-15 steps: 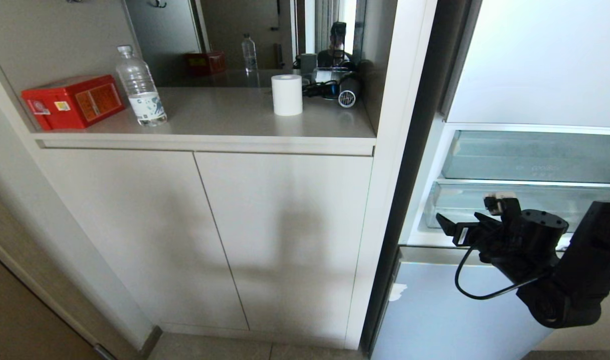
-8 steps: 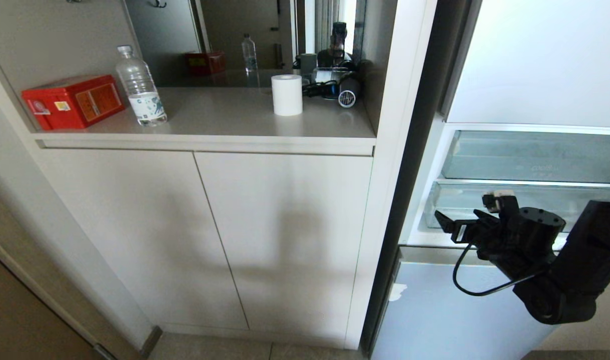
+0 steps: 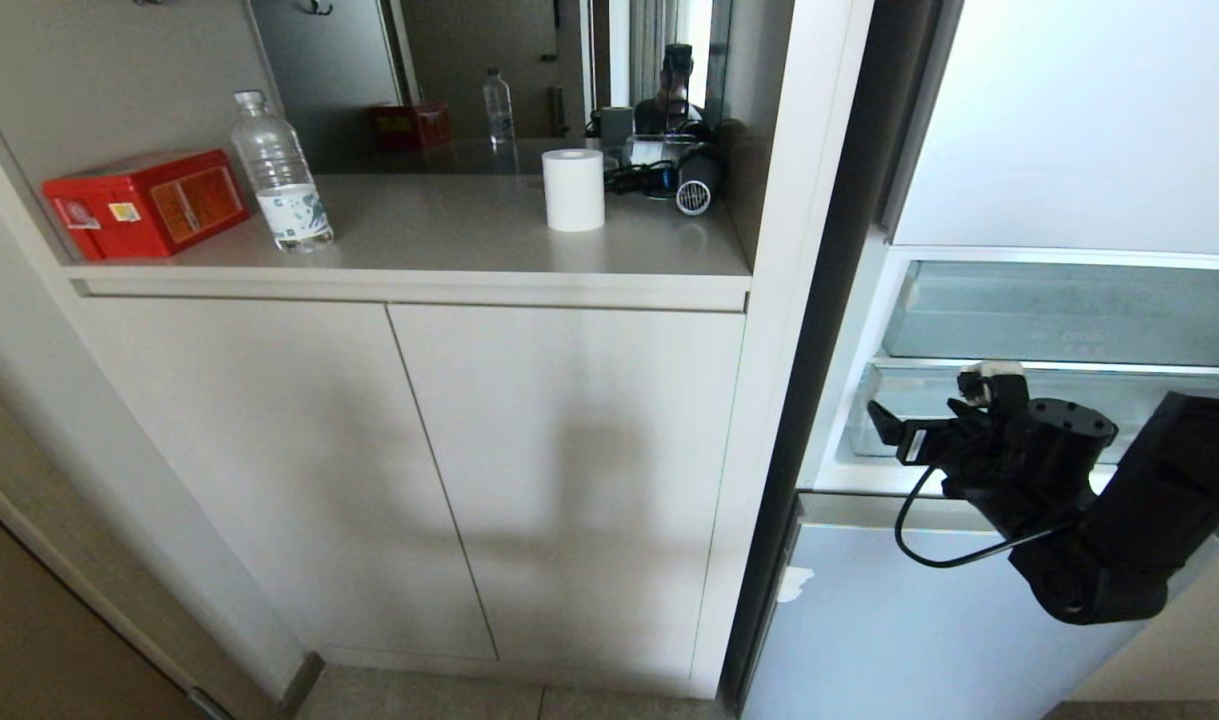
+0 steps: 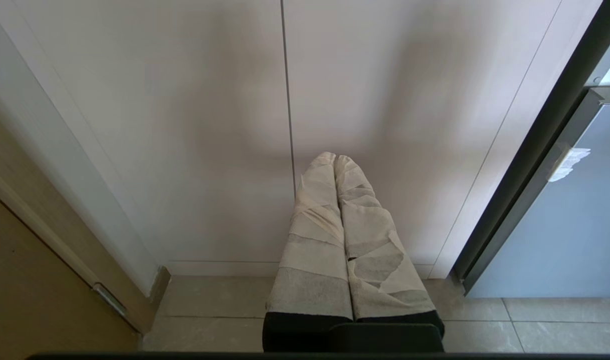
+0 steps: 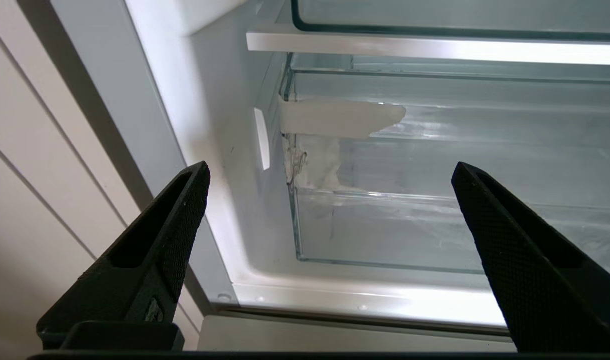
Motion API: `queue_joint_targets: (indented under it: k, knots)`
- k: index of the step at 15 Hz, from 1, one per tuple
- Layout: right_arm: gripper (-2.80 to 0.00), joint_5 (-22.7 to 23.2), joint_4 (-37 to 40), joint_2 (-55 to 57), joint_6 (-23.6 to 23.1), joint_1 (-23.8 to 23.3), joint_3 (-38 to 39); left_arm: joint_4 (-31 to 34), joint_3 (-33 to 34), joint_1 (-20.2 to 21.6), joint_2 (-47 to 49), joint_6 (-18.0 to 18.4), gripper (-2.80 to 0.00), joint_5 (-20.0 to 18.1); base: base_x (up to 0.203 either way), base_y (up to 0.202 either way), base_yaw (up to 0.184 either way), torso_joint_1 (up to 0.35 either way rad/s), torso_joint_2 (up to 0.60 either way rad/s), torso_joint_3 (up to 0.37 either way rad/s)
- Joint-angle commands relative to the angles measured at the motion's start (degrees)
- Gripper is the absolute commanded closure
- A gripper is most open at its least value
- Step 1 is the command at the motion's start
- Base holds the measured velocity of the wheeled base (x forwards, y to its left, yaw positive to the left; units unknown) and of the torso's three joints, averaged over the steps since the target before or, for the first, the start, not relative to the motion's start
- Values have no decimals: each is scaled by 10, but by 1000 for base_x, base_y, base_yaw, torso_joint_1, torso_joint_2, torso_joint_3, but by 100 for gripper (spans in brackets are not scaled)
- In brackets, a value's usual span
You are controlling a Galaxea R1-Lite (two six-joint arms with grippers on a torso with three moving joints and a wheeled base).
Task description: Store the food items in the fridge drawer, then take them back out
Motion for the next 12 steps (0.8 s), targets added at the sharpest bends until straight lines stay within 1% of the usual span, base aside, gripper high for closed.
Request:
queue_joint_targets:
  k: [1, 6, 12]
  knots:
    - [-280, 0, -5, 11, 0, 1, -6, 0, 0, 0, 1, 0, 0, 0, 0, 0, 0, 0, 0, 0]
    - [-280, 0, -11, 30, 1, -1, 2, -1, -1, 0, 1, 0, 0, 0, 0, 0, 0, 0, 0, 0]
    - [-280, 0, -12, 68, 1, -1, -28, 0, -1, 0, 1, 0, 0, 0, 0, 0, 0, 0, 0, 0]
